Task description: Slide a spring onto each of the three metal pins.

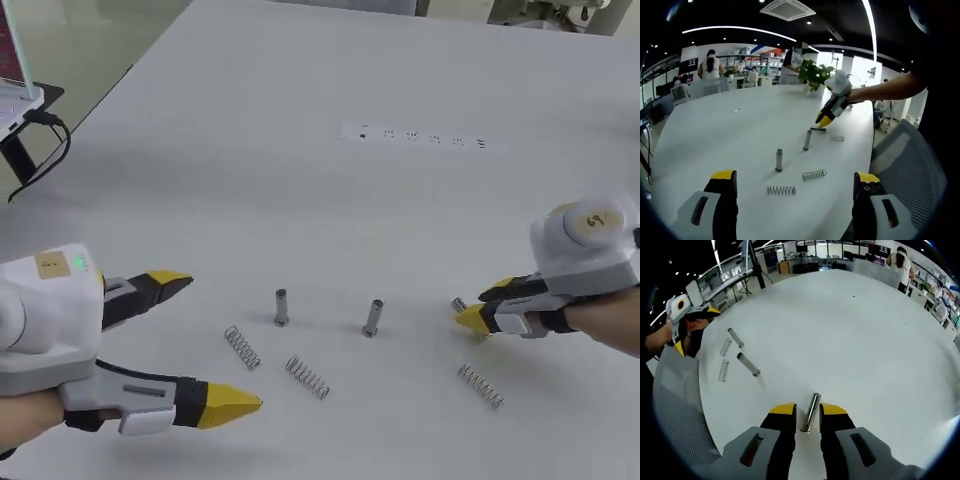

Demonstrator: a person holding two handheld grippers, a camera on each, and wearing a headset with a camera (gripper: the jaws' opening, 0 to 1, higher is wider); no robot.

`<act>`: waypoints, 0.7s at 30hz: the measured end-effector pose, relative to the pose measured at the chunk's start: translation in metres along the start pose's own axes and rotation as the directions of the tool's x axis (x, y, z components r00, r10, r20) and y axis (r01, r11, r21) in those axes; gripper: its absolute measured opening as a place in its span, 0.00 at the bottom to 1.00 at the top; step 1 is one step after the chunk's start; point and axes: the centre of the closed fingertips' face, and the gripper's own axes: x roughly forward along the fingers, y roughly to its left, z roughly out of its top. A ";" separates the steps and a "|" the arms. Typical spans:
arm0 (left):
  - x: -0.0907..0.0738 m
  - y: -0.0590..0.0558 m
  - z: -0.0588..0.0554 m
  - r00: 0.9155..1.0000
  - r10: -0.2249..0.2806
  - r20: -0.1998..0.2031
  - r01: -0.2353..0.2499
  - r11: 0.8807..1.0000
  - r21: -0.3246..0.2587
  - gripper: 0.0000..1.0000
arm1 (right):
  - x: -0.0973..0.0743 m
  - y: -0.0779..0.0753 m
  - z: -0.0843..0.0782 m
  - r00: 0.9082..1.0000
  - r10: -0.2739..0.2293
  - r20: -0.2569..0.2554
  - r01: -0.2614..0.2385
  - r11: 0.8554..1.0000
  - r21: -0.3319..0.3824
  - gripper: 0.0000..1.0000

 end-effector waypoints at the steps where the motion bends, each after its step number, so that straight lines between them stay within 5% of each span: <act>1: -0.001 0.001 0.000 1.000 0.005 0.003 -0.005 1.000 -0.004 0.94 | 0.001 -0.001 0.001 1.000 0.001 -0.005 -0.001 1.000 0.019 0.16; 13: -0.007 0.004 -0.010 1.000 0.016 -0.007 -0.016 1.000 -0.024 0.92 | 0.013 -0.004 0.002 0.999 0.009 -0.046 -0.006 0.997 0.074 0.17; 21: -0.009 0.007 -0.011 1.000 0.028 -0.003 -0.028 0.999 -0.033 0.92 | 0.017 -0.010 -0.001 0.994 -0.003 -0.108 0.016 0.994 0.111 0.09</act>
